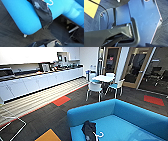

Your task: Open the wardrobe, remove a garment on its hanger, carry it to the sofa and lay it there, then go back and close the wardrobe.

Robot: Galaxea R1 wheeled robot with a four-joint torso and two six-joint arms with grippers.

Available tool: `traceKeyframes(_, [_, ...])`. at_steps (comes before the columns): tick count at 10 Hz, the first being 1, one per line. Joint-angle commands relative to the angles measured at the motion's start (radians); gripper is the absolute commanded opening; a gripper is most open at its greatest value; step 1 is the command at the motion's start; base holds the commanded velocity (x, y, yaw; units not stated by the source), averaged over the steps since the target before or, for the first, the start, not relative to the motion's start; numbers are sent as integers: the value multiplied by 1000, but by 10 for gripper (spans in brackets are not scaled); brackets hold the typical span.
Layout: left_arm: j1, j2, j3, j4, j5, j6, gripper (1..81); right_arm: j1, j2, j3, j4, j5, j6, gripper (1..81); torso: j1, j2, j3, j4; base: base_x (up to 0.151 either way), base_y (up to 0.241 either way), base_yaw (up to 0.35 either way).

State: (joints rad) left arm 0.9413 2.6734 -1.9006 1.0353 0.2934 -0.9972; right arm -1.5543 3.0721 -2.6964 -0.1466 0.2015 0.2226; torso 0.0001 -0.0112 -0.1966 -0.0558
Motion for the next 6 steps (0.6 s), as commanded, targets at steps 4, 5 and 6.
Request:
traceKeyframes(4, [173, -82, -32, 46, -74, 121, 811, 24, 6, 6, -5, -53, 1, 811, 0, 0, 0, 0, 0, 0, 0])
traceKeyframes(5, [216, -79, -73, 46, -102, 123, 811, 24, 7, 6, -5, -53, 1, 811, 0, 0, 1, 0, 0, 0, 0])
traceKeyframes(6, [248, -75, -98, 46, -115, 123, 811, 21, 6, 6, -4, -53, 1, 811, 0, 0, 1, 0, 0, 0, 0])
